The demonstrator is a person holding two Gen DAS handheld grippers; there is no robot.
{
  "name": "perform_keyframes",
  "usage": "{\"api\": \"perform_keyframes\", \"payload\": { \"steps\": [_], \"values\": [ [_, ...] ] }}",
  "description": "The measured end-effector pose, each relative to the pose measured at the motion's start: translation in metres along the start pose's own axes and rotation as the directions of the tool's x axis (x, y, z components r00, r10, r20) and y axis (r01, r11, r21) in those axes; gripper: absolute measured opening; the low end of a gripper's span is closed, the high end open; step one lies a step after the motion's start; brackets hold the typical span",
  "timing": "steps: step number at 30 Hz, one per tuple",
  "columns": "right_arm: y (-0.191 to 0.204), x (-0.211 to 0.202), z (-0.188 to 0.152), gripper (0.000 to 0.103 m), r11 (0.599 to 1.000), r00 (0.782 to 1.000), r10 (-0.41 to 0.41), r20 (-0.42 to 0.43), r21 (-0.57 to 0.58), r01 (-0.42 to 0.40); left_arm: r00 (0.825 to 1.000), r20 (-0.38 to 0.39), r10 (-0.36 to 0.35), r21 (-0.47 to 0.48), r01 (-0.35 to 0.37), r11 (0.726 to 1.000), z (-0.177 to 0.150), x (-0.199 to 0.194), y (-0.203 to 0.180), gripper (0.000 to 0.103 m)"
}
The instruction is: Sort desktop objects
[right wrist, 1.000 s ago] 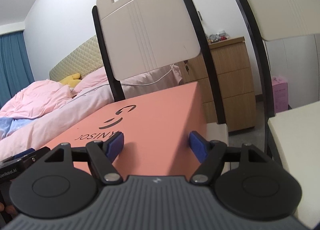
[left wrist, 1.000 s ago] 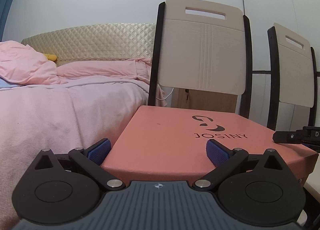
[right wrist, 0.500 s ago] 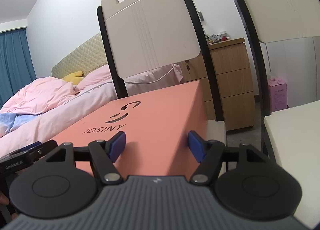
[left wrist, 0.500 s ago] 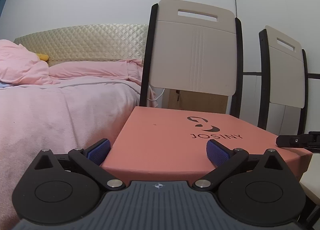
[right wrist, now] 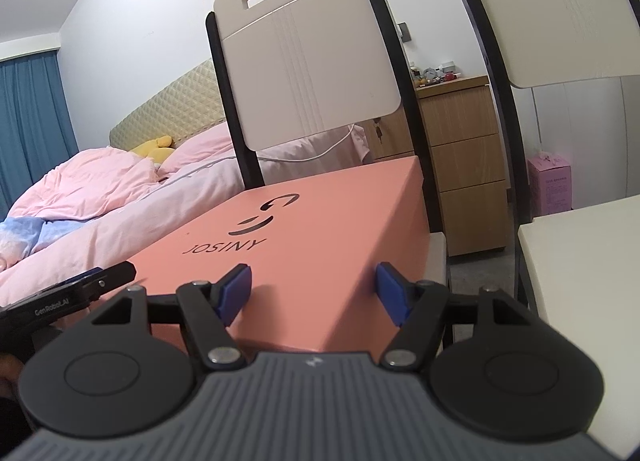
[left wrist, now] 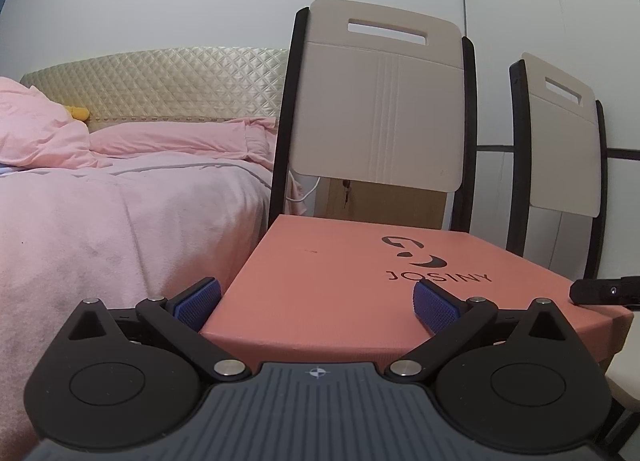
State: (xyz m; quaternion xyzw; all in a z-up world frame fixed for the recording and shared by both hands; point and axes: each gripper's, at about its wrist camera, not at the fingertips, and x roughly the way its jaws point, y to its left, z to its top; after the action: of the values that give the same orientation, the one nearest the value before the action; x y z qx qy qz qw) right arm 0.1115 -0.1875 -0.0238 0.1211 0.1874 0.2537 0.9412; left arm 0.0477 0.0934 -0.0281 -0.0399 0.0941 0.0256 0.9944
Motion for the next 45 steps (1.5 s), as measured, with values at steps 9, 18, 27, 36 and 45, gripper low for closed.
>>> {"api": "perform_keyframes", "payload": {
  "steps": [9,18,27,36,45],
  "values": [
    [0.002,0.007,-0.002,0.069,0.999,0.999,-0.045,0.019,0.021,0.044,1.0,-0.021,-0.002,0.01,0.002,1.0,0.003,0.015,0.0,0.103],
    [0.007,0.007,-0.004,0.069,0.997,0.997,-0.075,0.036,0.009,0.074,1.0,-0.03,0.008,-0.013,-0.008,1.0,0.007,0.014,0.001,0.103],
    [0.016,-0.031,-0.002,0.064,0.993,0.989,-0.1,0.111,-0.05,0.106,0.999,0.025,0.044,0.025,-0.044,0.999,0.02,-0.052,-0.021,0.103],
    [0.042,-0.083,-0.027,0.064,0.989,0.978,-0.084,0.193,-0.103,0.106,0.997,0.066,0.043,0.059,-0.047,0.997,0.026,-0.1,-0.041,0.103],
    [0.048,-0.097,-0.033,0.065,0.99,0.966,-0.102,0.237,-0.076,0.123,0.996,0.078,0.046,0.062,-0.051,0.997,0.012,-0.099,-0.039,0.103]
  ]
}}
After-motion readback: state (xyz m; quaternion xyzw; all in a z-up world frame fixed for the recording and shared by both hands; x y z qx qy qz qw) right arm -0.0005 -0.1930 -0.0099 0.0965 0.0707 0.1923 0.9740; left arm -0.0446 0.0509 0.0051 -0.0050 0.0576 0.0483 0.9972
